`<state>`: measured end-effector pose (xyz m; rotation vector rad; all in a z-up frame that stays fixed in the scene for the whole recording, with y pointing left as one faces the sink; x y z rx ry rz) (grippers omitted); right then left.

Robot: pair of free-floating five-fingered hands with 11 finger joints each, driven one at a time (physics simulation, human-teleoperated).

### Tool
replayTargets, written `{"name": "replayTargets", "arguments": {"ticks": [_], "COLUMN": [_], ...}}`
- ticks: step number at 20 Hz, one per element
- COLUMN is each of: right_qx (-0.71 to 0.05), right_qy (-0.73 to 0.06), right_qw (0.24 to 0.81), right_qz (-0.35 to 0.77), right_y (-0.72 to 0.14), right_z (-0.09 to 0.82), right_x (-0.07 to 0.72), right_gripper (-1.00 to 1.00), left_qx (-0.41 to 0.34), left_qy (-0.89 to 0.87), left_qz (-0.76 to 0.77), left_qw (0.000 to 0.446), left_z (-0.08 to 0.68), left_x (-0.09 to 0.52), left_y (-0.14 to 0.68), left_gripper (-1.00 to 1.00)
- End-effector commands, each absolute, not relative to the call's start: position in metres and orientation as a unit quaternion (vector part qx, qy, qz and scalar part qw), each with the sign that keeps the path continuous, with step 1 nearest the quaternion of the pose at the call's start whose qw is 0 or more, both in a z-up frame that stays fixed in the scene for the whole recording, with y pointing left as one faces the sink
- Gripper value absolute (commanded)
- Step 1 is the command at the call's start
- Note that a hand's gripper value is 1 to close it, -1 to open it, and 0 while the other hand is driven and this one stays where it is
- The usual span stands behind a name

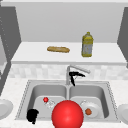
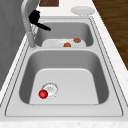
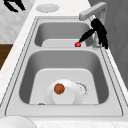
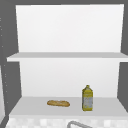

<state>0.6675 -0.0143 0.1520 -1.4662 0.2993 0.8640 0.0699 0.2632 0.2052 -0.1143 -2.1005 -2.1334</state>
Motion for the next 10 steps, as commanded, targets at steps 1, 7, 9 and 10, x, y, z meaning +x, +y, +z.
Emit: {"name": "replayTargets", "arguments": {"ticks": [1,7,9,10], "right_qx": [-0.629,-0.57,-0.551,-0.546], "right_qy": [0.119,0.148,0.148,0.145], "right_qw": [0.64,0.651,0.656,0.658], "right_qz": [0.425,0.479,0.494,0.498], "right_y": [-0.0119,-0.0113,-0.012,-0.012], "right_z": [0.1693,0.1653,0.1654,0.165], "right_x": [0.6806,0.6739,0.674,0.675], "right_gripper": [-1.0,-1.0,-1.0,-1.0], "left_qx": [-0.038,-0.038,-0.038,-0.038], "left_qy": [-0.699,-0.699,-0.699,-0.699], "left_qz": [-0.71,-0.71,-0.71,-0.71], "left_qw": [0.073,0.073,0.073,0.073], "left_z": [0.2052,0.2052,0.2052,0.2052], "left_x": [0.0699,0.0699,0.0699,0.0699], "left_y": [0.2632,0.2632,0.2632,0.2632], "left_gripper": [0.0,0.0,0.0,0.0]}}
